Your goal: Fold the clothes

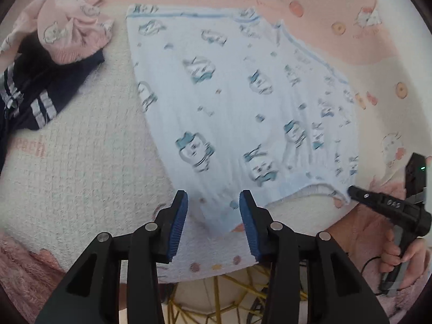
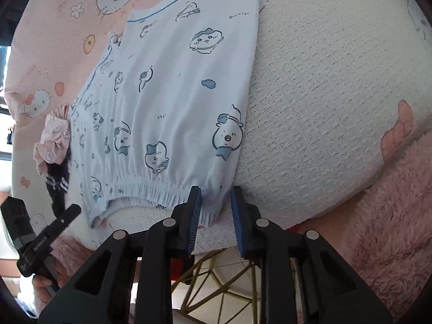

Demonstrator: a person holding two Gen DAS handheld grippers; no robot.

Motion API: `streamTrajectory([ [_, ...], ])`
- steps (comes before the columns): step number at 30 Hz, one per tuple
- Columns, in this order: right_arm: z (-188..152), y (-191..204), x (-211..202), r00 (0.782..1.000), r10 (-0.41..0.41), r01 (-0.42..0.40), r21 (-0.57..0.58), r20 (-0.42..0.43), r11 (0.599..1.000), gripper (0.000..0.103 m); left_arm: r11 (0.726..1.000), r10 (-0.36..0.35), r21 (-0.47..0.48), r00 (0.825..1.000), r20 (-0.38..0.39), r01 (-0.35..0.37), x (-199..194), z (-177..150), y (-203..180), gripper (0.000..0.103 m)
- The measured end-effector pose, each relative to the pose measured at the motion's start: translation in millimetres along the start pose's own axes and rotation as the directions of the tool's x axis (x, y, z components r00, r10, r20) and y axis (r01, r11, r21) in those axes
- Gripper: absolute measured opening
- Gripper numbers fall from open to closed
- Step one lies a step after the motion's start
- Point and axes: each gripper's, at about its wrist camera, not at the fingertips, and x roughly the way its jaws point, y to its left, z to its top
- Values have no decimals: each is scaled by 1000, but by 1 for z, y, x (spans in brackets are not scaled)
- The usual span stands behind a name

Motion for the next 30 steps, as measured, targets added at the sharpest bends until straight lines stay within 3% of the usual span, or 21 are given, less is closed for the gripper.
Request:
streamTrajectory([
  [3,-4,8,-3,998,-64,64,-33,1,997,22,997,-48,-55,999,3,48,-2,-2,10,44],
  [5,-6,9,-6,999,-46,46,-20,17,999,25,994,-65,-81,998,18,66,-5,0,15,44],
  [7,-4,7,-6,998,52,-53,15,18,999,28,993,-70,-93,997,32,73,-6,3,18,44],
  [9,-2,4,-4,987,160,-161,56,12,985,30,985,-127,-114,992,3,127,0,4,19,45],
  [12,-3,2,7,989,148,-146,94,-11,985,29,978,-177,-118,984,-17,174,4,4,11,45],
  [15,1,1,8,990,141,-140,87,-11,986,28,984,-158,-82,987,-3,158,0,2,2,45],
  [18,6,1,6,994,113,-113,54,0,992,8,992,-109,-69,994,-9,108,-1,2,4,45],
  [22,10,0,-4,986,162,-165,59,43,985,7,991,-98,-98,995,-10,96,-5,5,20,45],
  [26,27,59,-1,981,192,-187,-115,27,975,7,988,-95,-120,995,5,95,-8,11,28,46],
  [30,41,136,4,979,203,-196,-329,-16,924,7,984,-105,-145,994,2,104,-7,12,35,46],
])
